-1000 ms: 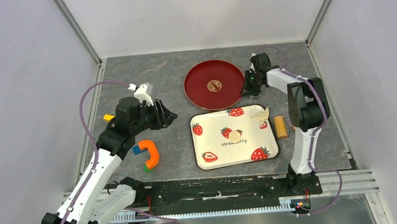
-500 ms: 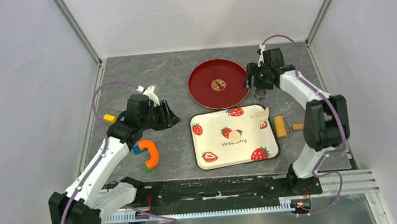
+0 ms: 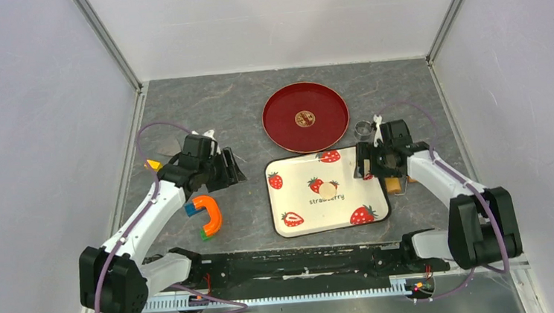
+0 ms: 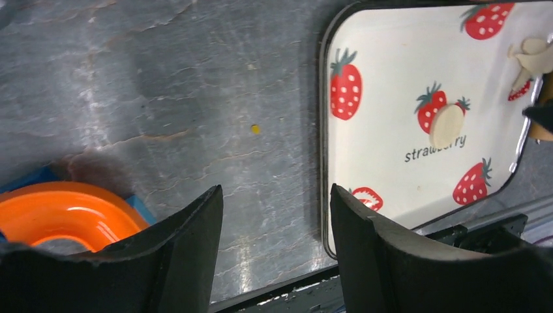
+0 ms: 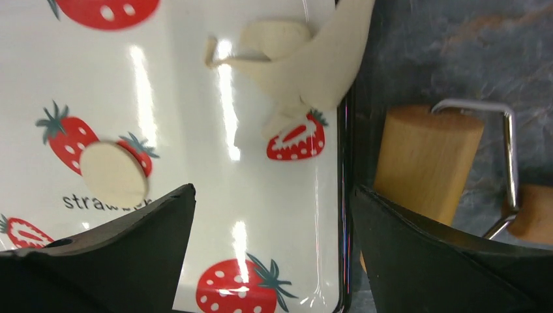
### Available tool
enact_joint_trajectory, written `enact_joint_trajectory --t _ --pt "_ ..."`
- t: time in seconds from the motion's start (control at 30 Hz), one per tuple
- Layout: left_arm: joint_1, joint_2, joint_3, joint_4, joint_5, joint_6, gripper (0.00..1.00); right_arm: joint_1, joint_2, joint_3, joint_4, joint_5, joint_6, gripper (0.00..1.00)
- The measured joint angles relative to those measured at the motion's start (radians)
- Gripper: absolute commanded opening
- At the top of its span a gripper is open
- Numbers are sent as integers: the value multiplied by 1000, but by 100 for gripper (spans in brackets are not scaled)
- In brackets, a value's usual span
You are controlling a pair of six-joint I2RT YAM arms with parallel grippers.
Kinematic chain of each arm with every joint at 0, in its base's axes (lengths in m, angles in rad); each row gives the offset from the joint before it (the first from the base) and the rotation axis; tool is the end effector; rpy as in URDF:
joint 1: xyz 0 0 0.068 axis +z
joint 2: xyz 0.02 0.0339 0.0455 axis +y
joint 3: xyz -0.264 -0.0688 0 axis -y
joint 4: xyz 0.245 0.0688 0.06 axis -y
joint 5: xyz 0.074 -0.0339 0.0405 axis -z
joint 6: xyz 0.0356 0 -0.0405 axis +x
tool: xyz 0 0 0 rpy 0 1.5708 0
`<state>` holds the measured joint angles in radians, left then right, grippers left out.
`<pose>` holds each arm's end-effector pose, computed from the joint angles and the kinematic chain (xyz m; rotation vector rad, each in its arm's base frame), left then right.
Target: Roll out the dumpling wrappers from the dough
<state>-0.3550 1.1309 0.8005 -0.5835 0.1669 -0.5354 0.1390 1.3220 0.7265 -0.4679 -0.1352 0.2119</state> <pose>0.2093 -0.0839 0.2432 -0.1579 2.5562 -0.5690 0.2415 0.0386 0.1861 0.0501 2.6498 0.2966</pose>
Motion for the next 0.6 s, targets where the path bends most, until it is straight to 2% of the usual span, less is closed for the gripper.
enact_joint_trajectory --t 0.17,0.37,0.6 --pt "72 0 -19 -18 -5 -1 68 0 -80 -81 -31 6 -8 91" --pt "183 12 -43 -24 25 -1 69 0 -89 -109 -35 8 -20 92" --pt "304 111 -35 -35 24 -1 69 -1 -85 -146 -34 -5 -26 92"
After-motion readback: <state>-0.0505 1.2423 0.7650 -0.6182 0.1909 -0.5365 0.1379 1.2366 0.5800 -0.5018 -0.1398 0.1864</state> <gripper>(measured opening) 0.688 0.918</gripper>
